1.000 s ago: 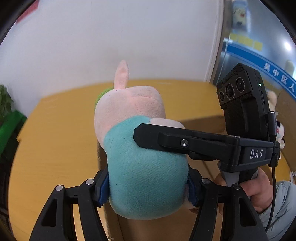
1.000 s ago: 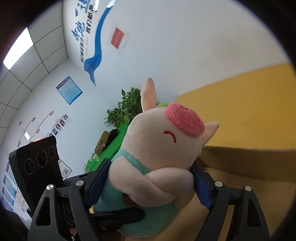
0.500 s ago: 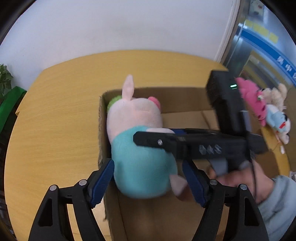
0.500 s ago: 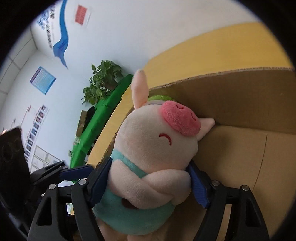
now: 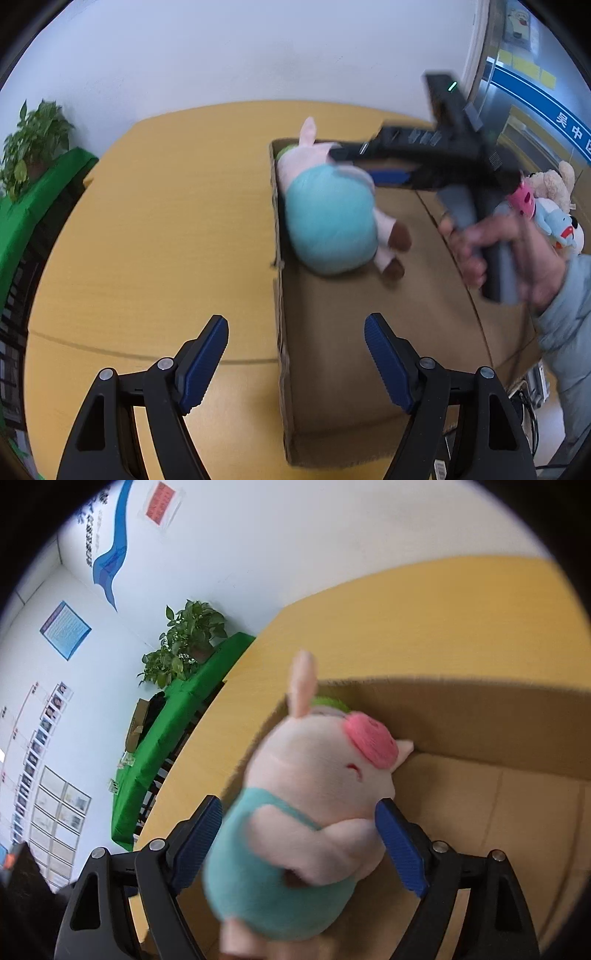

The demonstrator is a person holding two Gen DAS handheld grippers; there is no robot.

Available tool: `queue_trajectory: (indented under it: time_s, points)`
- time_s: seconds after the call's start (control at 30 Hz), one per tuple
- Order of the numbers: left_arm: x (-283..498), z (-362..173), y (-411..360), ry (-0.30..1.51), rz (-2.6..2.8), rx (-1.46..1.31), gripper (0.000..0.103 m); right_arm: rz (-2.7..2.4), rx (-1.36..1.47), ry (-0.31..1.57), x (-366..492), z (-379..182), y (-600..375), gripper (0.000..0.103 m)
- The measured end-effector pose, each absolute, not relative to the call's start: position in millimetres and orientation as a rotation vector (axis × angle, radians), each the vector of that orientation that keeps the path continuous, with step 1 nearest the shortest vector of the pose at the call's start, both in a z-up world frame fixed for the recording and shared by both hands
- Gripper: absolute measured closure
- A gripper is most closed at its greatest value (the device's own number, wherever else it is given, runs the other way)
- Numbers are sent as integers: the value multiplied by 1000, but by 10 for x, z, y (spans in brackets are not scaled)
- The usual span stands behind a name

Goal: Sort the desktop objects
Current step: 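Carry the pink-and-teal plush pig in the left gripper and release it into the cardboard box, then withdraw the left gripper from the box toward the black product box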

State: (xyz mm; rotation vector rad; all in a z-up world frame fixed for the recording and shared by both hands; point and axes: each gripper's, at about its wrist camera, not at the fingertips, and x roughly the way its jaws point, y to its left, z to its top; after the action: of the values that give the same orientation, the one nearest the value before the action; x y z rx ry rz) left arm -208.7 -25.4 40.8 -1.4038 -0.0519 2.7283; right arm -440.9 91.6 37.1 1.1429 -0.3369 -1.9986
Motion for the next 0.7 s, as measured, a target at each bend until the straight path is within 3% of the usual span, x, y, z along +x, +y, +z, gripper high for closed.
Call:
queue_trajectory:
  time_s: [0.1, 0.23, 0.27, 0.47, 0.7]
  points:
    - [-2055, 339, -294, -103, 2716, -1424, 42, -2134, 1050, -221, -4001, 917, 1077, 15]
    - [-2021, 192, -390, -197, 2671, -1488, 80, -2335, 842, -42, -3066, 1562, 1458, 0]
    - [-1991, 131, -414, -214, 2656, -1502, 86, -2365, 818, -23, -2893, 1653, 1518, 0]
    - [-1841, -6, -566, -210, 2697, -1486, 96, -2508, 929, 6, -2043, 1517, 2037, 0]
    - [-1700, -24, -810, -128, 2721, -1474, 98, -2540, 1070, -70, -1591, 1040, 2390, 0]
